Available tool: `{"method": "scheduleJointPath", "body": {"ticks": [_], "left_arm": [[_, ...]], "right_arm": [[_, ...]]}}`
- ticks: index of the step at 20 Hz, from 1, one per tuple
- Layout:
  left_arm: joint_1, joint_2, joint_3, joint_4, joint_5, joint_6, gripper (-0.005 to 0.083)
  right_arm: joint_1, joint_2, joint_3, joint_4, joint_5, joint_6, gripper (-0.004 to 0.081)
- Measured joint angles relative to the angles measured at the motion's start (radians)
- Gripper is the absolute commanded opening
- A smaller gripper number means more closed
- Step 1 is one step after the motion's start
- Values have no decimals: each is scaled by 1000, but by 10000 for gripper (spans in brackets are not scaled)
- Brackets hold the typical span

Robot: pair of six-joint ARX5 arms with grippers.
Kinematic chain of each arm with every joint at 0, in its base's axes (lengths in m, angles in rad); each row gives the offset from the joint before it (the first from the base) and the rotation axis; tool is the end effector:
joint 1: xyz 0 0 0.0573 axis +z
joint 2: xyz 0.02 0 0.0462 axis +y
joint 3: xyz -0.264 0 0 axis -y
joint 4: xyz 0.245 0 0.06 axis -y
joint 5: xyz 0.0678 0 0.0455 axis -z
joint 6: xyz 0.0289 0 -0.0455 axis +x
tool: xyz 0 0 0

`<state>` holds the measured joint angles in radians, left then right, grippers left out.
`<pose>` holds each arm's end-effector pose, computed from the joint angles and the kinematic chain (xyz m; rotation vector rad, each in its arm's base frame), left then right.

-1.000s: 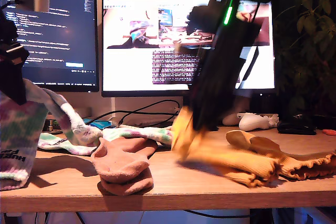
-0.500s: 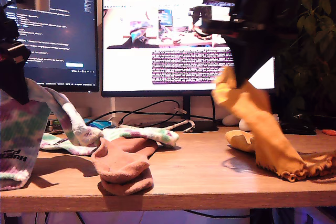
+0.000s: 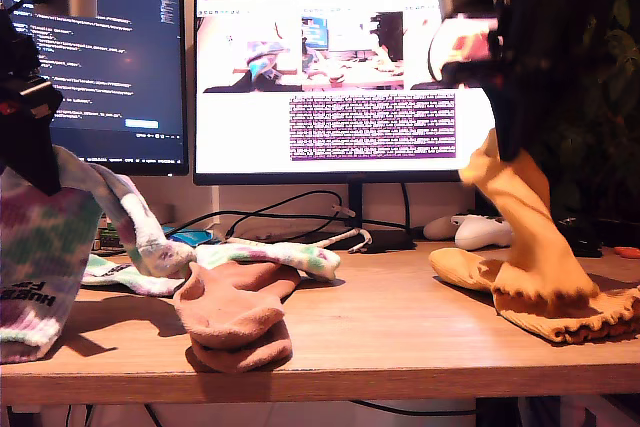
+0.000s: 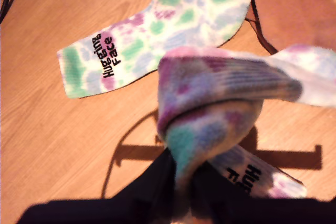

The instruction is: Pair up the socks based on colour and pattern, by placing them on top of one another

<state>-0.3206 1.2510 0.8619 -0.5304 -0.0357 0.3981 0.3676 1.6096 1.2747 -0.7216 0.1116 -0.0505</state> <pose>0.2329 -0.0762 0.2398 0.5311 0.8475 -0.4440 0.3080 0.1152 0.2594 -0.2971 1.0239 0.2579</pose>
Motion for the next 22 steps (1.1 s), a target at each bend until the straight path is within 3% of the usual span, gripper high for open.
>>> {"method": "scheduleJointPath", "body": {"ticks": [5,11,15,18,22], "left_arm": [[0,0,0,0,0,0,-24],[0,0,0,0,0,0,-24],[0,0,0,0,0,0,-24],[0,0,0,0,1,0,-24],[0,0,0,0,6,0,-24]], "right_arm": [[-5,153,-3,42,-27,0,-11],[-5,-39,-3,-64,-31,4,-11],[-5,-166,-3,-176,16,23,-11],[-6,-198,-3,-247,50,24,-11],[-7,-197,-3,-217,75,35,-11]]}}
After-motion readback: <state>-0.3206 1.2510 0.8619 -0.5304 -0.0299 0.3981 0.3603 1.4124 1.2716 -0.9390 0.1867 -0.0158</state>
